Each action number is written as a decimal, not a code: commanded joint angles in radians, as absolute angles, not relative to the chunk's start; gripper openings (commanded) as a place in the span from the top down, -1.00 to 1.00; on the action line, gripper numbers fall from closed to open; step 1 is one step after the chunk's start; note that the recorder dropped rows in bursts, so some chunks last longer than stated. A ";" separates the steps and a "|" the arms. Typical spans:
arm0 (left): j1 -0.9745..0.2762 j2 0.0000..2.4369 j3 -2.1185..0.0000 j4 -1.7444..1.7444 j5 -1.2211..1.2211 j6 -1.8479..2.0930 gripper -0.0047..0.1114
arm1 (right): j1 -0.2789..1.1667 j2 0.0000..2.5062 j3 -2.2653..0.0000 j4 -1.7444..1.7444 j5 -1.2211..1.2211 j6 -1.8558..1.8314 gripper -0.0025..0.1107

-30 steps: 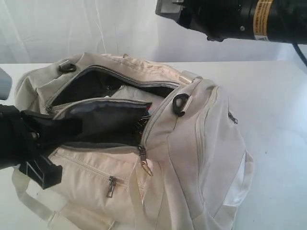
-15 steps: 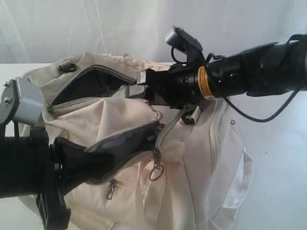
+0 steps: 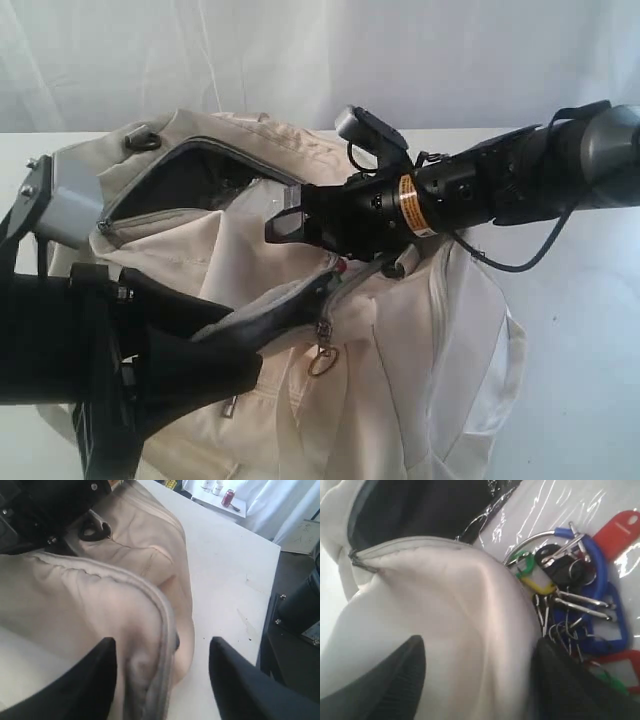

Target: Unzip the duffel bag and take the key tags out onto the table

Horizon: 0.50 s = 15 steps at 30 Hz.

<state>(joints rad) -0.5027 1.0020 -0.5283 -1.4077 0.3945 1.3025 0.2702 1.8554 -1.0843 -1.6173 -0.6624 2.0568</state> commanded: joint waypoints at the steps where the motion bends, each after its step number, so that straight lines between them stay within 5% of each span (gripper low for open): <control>1: -0.501 1.000 -0.566 -1.294 0.452 1.199 -0.13 | 0.270 1.865 -1.086 -1.615 -0.775 2.060 0.47; 4: -0.501 1.000 -0.598 -1.201 0.517 1.125 -0.25 | 0.270 1.865 -1.105 -1.582 -0.890 2.017 0.96; 10: -0.501 0.997 -0.702 -1.011 0.581 0.983 -0.31 | 0.270 1.865 -1.168 -1.440 -1.200 1.972 0.96; 15: -0.501 0.955 -0.818 -0.762 0.632 0.795 -0.31 | 0.270 1.865 -1.190 -1.460 -1.221 1.970 0.96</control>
<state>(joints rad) -0.5027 0.9896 -0.7550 -0.8908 0.5759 0.9017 0.2706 1.8682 -1.1821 -1.4512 -1.1904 1.9903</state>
